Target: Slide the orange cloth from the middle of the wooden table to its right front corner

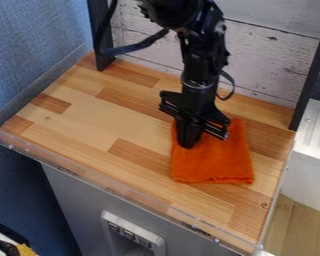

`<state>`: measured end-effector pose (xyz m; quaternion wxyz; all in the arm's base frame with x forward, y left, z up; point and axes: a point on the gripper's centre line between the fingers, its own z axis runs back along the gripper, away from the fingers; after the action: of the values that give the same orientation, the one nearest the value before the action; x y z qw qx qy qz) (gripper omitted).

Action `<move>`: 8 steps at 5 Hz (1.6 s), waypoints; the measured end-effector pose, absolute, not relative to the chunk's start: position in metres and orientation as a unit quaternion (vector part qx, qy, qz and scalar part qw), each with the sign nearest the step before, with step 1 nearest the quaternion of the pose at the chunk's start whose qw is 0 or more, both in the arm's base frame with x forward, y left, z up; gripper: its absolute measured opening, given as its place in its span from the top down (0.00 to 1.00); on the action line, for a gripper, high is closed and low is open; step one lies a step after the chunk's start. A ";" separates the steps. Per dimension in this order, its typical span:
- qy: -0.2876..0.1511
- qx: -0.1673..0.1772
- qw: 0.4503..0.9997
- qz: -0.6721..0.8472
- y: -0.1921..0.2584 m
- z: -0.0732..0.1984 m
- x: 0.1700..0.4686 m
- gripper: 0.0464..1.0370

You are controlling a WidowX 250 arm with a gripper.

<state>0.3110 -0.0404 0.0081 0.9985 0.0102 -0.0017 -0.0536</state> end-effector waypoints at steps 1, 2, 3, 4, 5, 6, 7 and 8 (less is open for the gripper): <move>0.000 0.007 0.999 -0.033 -0.055 0.008 0.307 0.99; -0.001 0.003 1.000 -0.018 -0.070 0.007 0.301 0.99; -0.003 0.002 1.000 -0.005 -0.083 0.007 0.295 0.99; -0.004 -0.001 1.000 0.002 -0.089 0.007 0.287 0.99; 0.001 0.001 1.000 0.002 -0.094 0.007 0.281 0.96; 0.018 0.004 1.000 0.002 -0.094 0.010 0.271 0.81; 0.021 0.001 1.000 -0.008 -0.092 0.021 0.268 0.56; 0.019 -0.003 1.000 0.001 -0.078 0.035 0.269 0.25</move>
<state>0.2688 -0.0784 0.0351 0.9998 -0.0029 0.0191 0.0007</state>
